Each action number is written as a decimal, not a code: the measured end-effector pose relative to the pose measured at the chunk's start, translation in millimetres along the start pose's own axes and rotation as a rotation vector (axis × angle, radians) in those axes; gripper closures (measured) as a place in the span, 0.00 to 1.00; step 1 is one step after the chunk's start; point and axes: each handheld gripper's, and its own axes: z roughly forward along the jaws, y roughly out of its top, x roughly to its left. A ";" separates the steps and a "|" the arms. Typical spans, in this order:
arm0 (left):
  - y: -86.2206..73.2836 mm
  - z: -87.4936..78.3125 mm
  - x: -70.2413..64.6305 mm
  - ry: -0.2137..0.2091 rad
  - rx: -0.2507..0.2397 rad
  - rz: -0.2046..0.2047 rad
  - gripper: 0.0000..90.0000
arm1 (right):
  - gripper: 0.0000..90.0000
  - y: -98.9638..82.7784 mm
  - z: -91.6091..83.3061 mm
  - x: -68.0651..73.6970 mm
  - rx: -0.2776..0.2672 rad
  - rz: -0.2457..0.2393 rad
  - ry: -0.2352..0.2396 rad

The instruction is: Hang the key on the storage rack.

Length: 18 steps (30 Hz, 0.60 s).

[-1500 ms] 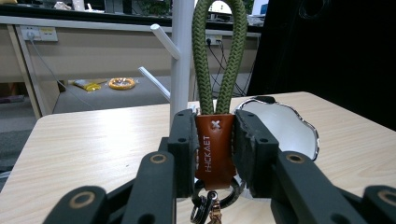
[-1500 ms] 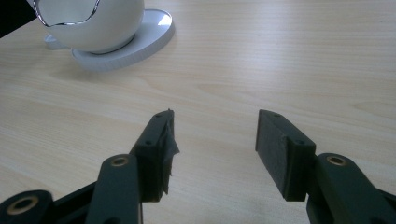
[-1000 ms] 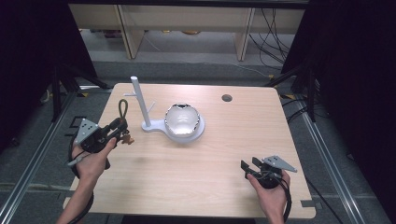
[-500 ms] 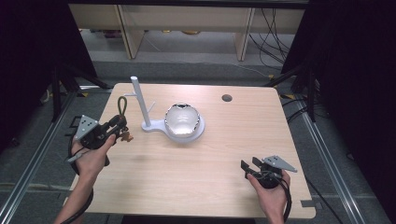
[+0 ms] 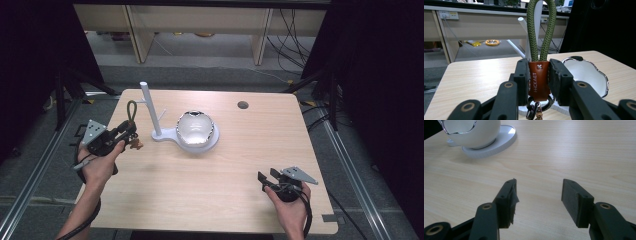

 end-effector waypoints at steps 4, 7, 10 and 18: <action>1.1 1.2 1.9 0.002 0.001 0.005 0.77 | 0.52 0.0 0.1 0.0 0.000 0.000 0.000; 1.4 1.8 3.1 0.007 0.005 0.001 0.77 | 0.52 -0.1 0.2 -0.1 0.004 -0.006 -0.012; 2.1 3.2 4.0 0.009 0.005 0.003 0.76 | 0.52 -0.2 0.2 0.2 -0.001 -0.004 0.001; 4.1 6.9 6.4 0.013 0.011 0.004 0.76 | 0.52 -0.4 0.6 -0.3 0.002 -0.012 -0.010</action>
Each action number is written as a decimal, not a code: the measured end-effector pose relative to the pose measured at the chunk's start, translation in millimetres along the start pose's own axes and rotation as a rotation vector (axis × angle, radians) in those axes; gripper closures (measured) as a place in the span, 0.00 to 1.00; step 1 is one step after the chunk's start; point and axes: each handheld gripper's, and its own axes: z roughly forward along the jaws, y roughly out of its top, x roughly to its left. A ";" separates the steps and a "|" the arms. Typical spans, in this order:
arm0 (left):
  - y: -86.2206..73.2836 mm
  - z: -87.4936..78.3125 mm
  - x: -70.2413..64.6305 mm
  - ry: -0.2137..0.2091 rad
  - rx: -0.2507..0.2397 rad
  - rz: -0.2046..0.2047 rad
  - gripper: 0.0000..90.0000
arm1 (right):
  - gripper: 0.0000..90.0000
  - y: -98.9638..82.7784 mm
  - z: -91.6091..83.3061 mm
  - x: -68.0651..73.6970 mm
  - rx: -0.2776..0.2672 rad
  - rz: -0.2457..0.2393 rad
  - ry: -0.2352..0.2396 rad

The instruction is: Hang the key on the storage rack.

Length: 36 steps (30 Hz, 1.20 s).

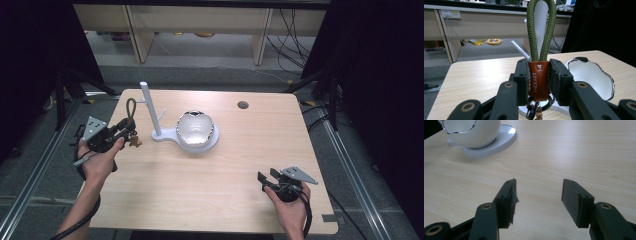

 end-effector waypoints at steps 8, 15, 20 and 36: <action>1.7 5.3 2.3 0.005 0.008 -0.004 0.76 | 0.52 0.0 -0.1 -0.2 0.003 -0.001 -0.001; 1.4 10.6 4.9 0.009 0.021 -0.010 0.77 | 0.52 0.1 0.2 0.1 0.001 0.005 0.003; 0.4 13.0 6.7 0.015 0.030 -0.013 0.76 | 0.52 0.0 0.1 -0.2 0.000 0.005 0.006; -0.5 21.9 12.2 0.023 0.051 -0.028 0.76 | 0.52 0.3 -1.0 0.2 0.012 0.000 -0.003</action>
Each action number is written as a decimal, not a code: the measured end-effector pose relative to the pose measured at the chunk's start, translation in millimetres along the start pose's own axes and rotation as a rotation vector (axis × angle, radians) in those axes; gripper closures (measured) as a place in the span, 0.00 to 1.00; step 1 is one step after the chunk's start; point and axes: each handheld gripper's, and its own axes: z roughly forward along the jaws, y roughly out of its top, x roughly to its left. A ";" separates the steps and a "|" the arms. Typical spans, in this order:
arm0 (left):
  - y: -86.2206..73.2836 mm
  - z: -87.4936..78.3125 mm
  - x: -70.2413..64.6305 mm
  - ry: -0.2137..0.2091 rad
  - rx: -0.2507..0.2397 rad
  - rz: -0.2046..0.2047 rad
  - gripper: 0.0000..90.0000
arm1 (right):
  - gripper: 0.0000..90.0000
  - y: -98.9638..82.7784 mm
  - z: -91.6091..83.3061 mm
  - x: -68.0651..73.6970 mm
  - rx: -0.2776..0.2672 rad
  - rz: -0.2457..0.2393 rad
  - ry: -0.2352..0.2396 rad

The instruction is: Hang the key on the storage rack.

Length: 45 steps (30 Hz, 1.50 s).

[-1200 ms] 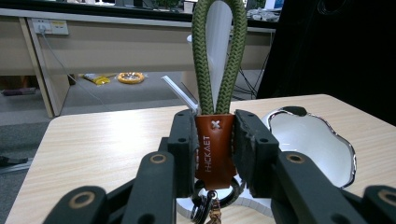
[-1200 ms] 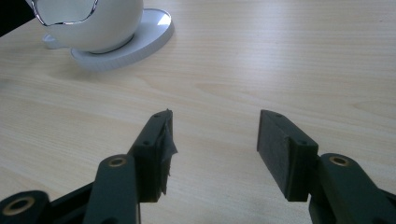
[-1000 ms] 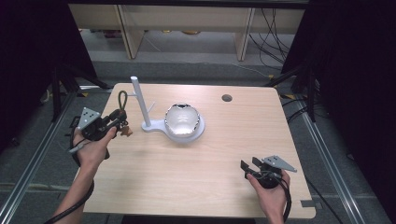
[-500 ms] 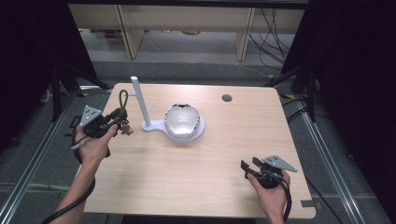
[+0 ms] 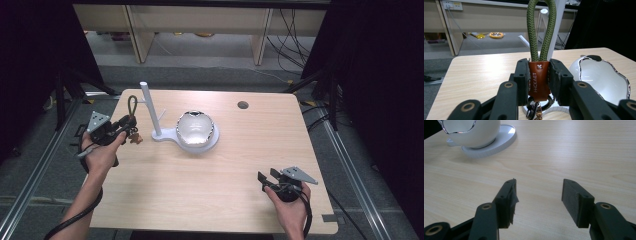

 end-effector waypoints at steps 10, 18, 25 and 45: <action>-0.6 5.2 -0.3 -0.002 0.010 -0.005 0.76 | 0.52 0.4 -1.0 0.1 0.001 -0.002 -0.006; -2.9 10.0 -1.2 -0.002 0.022 -0.010 0.76 | 0.52 0.2 -1.3 0.0 0.001 0.003 -0.007; -4.9 13.5 -2.6 -0.002 0.030 -0.010 0.76 | 0.52 -0.4 -0.3 -0.2 -0.011 0.002 -0.006; -12.8 28.1 -6.8 -0.001 0.068 -0.004 0.76 | 0.52 -0.5 0.0 -0.4 -0.006 0.015 0.008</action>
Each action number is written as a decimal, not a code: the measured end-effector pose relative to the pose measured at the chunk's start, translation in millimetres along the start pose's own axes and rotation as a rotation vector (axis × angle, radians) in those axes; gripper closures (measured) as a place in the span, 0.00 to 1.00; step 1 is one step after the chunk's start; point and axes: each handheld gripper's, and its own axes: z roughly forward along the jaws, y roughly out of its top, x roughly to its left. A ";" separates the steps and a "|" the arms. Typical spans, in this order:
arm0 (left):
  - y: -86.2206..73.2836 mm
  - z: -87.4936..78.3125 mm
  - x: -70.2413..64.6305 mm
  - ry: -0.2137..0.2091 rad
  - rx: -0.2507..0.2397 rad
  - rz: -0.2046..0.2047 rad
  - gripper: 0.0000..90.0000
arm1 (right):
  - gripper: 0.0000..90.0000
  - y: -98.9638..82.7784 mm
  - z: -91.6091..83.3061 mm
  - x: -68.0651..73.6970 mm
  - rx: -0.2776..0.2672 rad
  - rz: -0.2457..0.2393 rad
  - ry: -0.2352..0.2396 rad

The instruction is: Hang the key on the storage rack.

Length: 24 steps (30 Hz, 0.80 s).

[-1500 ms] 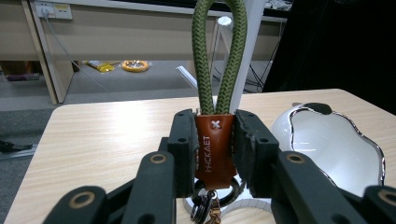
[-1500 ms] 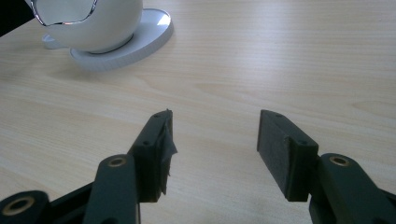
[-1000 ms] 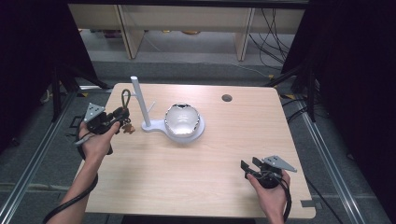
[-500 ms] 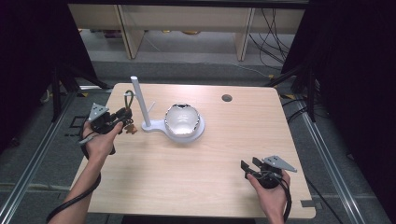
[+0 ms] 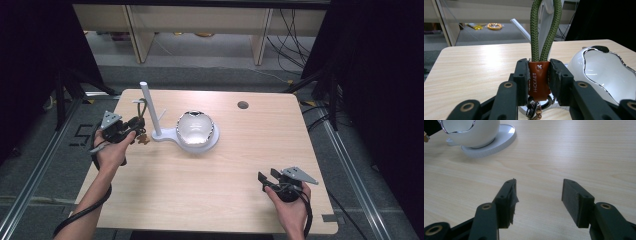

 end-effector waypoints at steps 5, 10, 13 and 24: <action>0.3 3.0 -1.4 0.003 0.004 0.004 0.76 | 0.52 0.3 -1.2 0.5 0.010 0.002 -0.003; -0.4 6.1 -1.8 0.008 0.006 0.009 0.75 | 0.52 -0.2 0.2 -0.1 -0.001 0.000 0.005; -0.5 7.9 -2.3 0.011 0.008 0.016 0.75 | 0.52 -0.2 -0.1 0.0 0.001 -0.001 0.004; -1.7 9.5 -2.9 0.022 0.004 0.034 0.73 | 0.52 -0.2 -0.2 -0.3 0.000 -0.001 0.001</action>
